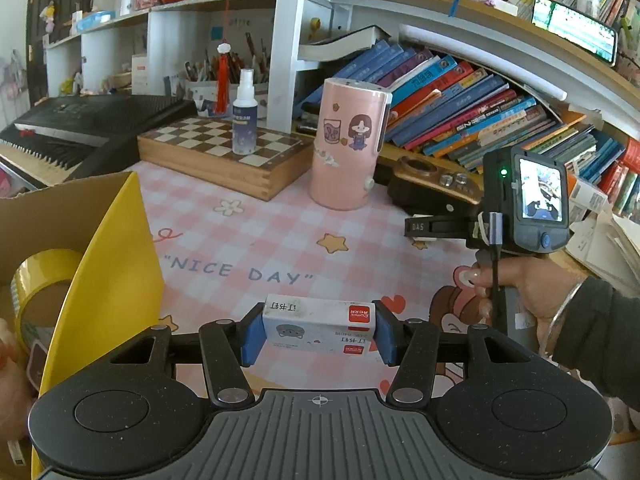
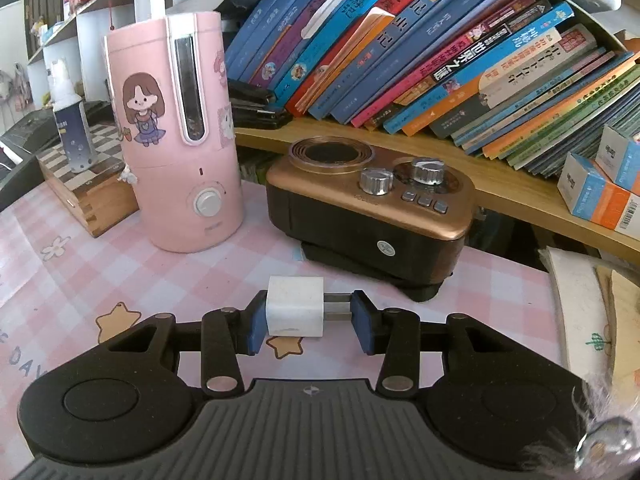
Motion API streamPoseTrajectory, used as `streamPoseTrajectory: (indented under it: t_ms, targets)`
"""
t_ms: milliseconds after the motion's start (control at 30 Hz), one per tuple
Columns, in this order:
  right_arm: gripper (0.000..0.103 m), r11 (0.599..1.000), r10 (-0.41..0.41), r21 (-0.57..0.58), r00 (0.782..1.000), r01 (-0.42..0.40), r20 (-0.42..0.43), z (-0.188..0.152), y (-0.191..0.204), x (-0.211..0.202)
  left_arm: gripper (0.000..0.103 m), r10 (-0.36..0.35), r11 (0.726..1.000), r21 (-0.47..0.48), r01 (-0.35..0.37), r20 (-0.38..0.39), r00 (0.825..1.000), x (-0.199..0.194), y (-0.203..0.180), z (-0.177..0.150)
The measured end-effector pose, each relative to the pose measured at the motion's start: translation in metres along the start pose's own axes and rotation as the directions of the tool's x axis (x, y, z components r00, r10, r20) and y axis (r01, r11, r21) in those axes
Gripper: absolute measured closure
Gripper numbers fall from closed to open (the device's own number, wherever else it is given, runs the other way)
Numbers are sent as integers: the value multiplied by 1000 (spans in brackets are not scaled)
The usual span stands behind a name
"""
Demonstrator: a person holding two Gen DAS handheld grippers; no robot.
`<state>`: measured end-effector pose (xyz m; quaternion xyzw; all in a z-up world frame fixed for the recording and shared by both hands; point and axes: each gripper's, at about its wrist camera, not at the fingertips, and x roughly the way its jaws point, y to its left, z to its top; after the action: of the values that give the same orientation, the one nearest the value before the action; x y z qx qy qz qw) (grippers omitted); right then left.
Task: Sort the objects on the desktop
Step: 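Grasp the white plug adapter with the right gripper, then carry the eraser box with the left gripper while the right gripper carries the plug adapter toward the yellow box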
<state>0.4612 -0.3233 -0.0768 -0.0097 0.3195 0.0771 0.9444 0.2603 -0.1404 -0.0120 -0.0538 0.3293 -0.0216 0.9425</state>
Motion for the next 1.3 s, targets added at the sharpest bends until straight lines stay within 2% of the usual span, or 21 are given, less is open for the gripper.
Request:
streamPoseTrajectory:
  t_ms: [267,767,1300]
  targets:
    - [63,998,9,60,1000,-10,8,7,-4,-26,50,-16,1000,-8,16,49,999,-15,-3,7]
    - [63,994,41,101,998,-46,50,14,2,-113,50,-51,998,-21,53,117,992,-64,6,2]
    - [63,995,32,91,996,-40,81,-8,28,-215,50,-104,993,-33,111,175,979,-116,34,-14]
